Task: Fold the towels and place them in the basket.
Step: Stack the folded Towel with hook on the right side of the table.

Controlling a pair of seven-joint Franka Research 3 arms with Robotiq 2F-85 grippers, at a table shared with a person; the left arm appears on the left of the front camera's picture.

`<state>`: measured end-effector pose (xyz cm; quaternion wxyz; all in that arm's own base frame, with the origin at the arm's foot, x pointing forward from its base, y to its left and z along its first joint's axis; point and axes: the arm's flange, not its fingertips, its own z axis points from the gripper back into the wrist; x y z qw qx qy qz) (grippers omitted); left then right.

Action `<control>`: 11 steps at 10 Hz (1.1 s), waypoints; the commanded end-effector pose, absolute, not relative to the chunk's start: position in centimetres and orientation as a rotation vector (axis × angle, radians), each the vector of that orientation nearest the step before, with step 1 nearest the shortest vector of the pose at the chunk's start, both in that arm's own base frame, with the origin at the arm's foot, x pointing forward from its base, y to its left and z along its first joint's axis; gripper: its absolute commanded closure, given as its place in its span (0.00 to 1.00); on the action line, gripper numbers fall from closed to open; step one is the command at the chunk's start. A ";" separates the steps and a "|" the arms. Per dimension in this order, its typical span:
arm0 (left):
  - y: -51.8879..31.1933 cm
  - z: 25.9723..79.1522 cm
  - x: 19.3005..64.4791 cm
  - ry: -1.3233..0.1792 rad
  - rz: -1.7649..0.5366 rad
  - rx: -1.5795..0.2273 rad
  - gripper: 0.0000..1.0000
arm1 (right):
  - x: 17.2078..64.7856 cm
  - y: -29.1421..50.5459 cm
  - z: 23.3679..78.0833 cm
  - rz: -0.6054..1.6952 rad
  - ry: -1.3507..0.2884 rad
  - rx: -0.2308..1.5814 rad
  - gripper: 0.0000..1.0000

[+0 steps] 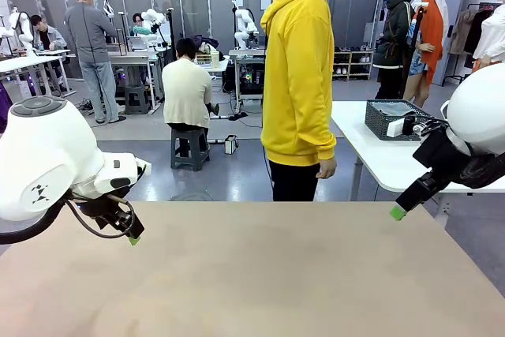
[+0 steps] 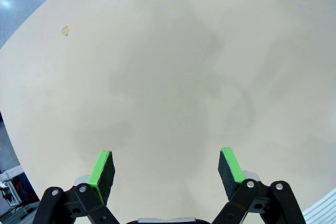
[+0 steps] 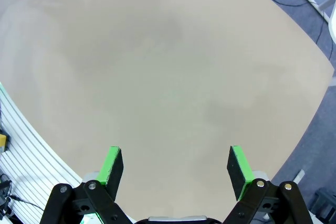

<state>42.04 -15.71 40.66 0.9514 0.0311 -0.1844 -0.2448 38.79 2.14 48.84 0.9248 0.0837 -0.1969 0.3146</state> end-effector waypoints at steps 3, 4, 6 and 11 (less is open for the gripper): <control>-16.0 40.8 42.3 -0.367 -0.483 0.068 0.00 | 38.8 2.2 49.0 0.645 -0.395 0.174 0.00; -16.0 40.8 42.3 -0.367 -0.483 0.068 0.00 | 38.8 2.2 49.0 0.645 -0.395 0.174 0.00; -16.0 40.8 42.3 -0.367 -0.483 0.068 0.00 | 38.8 2.2 49.0 0.645 -0.395 0.174 0.00; -16.0 40.8 42.3 -0.367 -0.483 0.068 0.00 | 38.8 2.2 49.0 0.645 -0.395 0.174 0.00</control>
